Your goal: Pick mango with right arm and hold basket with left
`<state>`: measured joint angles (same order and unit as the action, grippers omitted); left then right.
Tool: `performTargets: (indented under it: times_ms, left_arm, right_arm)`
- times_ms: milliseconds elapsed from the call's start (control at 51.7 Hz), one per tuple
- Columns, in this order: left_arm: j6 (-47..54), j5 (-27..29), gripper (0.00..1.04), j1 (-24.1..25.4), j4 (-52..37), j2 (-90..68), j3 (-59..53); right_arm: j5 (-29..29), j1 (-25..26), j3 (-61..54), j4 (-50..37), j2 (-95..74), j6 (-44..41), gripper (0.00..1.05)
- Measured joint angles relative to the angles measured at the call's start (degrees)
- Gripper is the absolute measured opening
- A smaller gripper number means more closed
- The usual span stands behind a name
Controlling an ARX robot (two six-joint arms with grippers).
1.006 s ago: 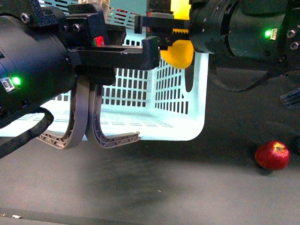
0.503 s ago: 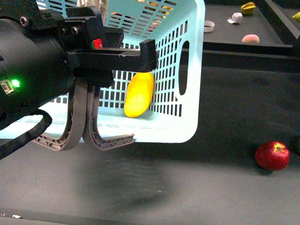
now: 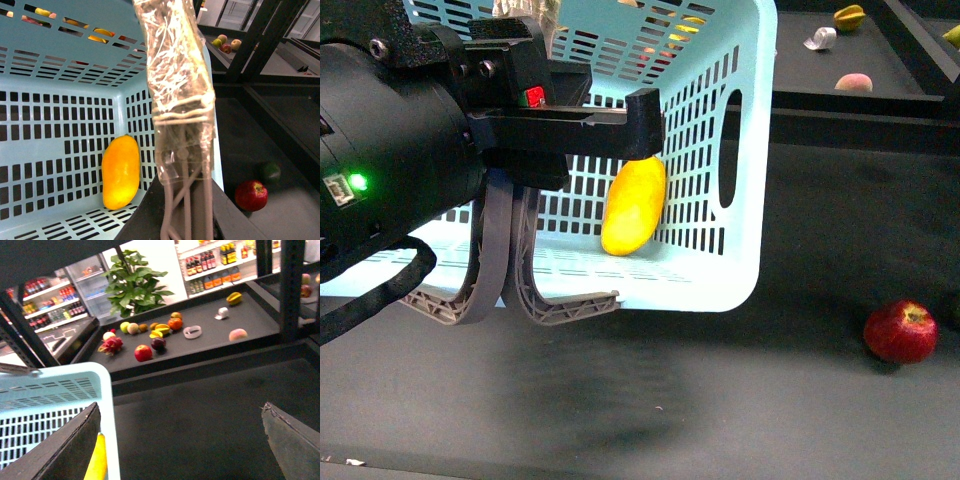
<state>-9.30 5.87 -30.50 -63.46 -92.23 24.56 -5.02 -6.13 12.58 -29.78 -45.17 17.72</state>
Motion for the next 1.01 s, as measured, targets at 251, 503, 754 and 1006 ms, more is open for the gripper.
performTargets:
  times_ms: [251,503,754,1006]
  left_arm:
    - [0.02,0.17,0.07,0.00,0.00,0.00,0.00]
    - [0.04,0.09,0.07,0.00,0.00,0.00,0.00]
    - [0.02,0.11,0.07,0.00,0.00,0.00,0.00]
    - [0.02,0.15,0.07,0.00,0.00,0.00,0.00]
  right_arm:
    - [-1.40,0.55,-2.40,4.57,7.26,-0.48,0.96]
    - [4.68,4.87,-4.83,2.14,9.53,-11.74,0.73]
    - [4.92,6.01,-8.44,5.51,16.37,-17.03,0.23]
    - [4.94,6.01,-10.27,9.77,22.58,-17.51,0.02]
